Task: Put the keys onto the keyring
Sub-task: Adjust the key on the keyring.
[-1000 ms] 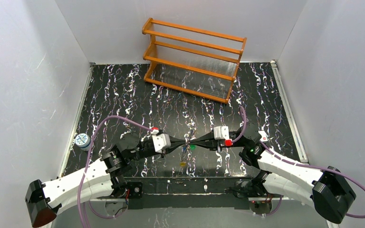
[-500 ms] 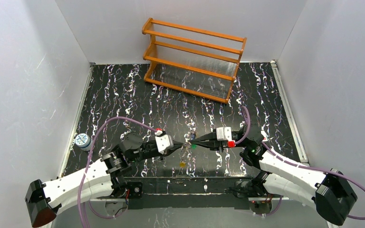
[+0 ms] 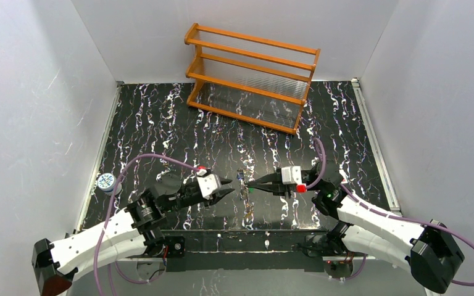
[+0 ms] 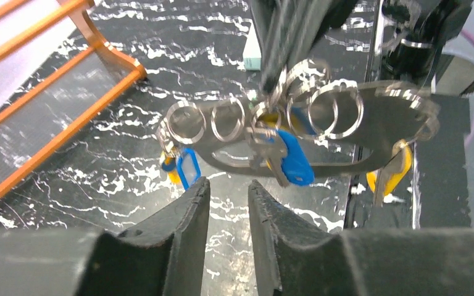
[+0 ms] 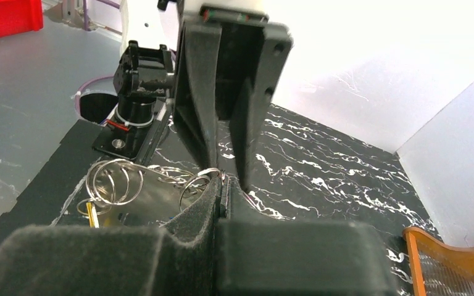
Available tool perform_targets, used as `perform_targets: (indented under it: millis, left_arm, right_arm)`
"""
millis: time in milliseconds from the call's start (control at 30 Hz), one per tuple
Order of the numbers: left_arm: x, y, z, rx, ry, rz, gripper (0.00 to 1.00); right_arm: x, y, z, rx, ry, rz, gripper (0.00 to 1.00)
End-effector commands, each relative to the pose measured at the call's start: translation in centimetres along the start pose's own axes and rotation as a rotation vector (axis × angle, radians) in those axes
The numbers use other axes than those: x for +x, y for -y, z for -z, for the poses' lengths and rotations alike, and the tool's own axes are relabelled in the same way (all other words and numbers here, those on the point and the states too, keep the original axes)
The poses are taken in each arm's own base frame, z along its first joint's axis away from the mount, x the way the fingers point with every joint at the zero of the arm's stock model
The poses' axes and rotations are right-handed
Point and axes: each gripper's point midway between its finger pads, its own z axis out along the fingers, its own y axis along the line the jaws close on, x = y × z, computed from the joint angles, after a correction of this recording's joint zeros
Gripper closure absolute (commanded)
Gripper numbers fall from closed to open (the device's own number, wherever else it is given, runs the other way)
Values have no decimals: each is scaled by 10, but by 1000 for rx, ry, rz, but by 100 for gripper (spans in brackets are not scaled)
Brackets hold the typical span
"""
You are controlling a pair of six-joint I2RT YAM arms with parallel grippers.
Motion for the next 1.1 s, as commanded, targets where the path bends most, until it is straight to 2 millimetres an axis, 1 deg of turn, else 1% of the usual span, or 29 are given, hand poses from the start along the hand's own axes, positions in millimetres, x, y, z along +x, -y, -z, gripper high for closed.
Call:
perform_targets:
  millis: [0, 100, 167, 367, 467, 533, 600, 667, 733, 767, 867, 967, 1067]
  left_arm:
    - [-45, -12, 9, -47, 101, -48, 68]
    - [-52, -14, 12, -55, 119, -65, 66]
    - [-51, -18, 13, -77, 112, -61, 65]
    - [-34, -26, 11, -137, 77, -16, 63]
    - [-24, -27, 9, -152, 67, 5, 62]
    - [-16, -26, 6, -154, 56, 19, 61]
    - [-9, -26, 5, -162, 44, 34, 61]
    - [-1, -26, 4, -171, 32, 51, 60]
    - [5, -26, 3, -180, 19, 66, 60]
    - [9, -26, 3, -185, 12, 72, 60]
    - [19, -24, 3, -184, -7, 84, 63]
    - [30, -18, 3, -162, -16, 91, 65]
    - [31, -6, 1, -100, 19, 88, 66]
  right_arm:
    - [-14, 3, -7, -58, 9, 96, 99]
    - [7, 4, -6, -72, -73, 94, 99]
    - [25, 7, -4, -54, -134, 78, 99]
    - [75, 15, 3, 48, -234, 4, 99]
    - [106, -1, 4, 37, -289, -5, 99]
    - [127, -24, -1, -12, -354, 19, 99]
    - [150, -46, -3, -56, -438, 1, 99]
    - [164, -66, -2, -98, -495, -28, 99]
    - [172, -81, 0, -119, -519, -56, 99]
    - [173, -84, 0, -115, -519, -81, 99]
    - [168, -83, -2, -76, -491, -128, 99]
    - [157, -76, -6, -24, -439, -149, 99]
    - [151, -72, -8, 11, -399, -179, 99]
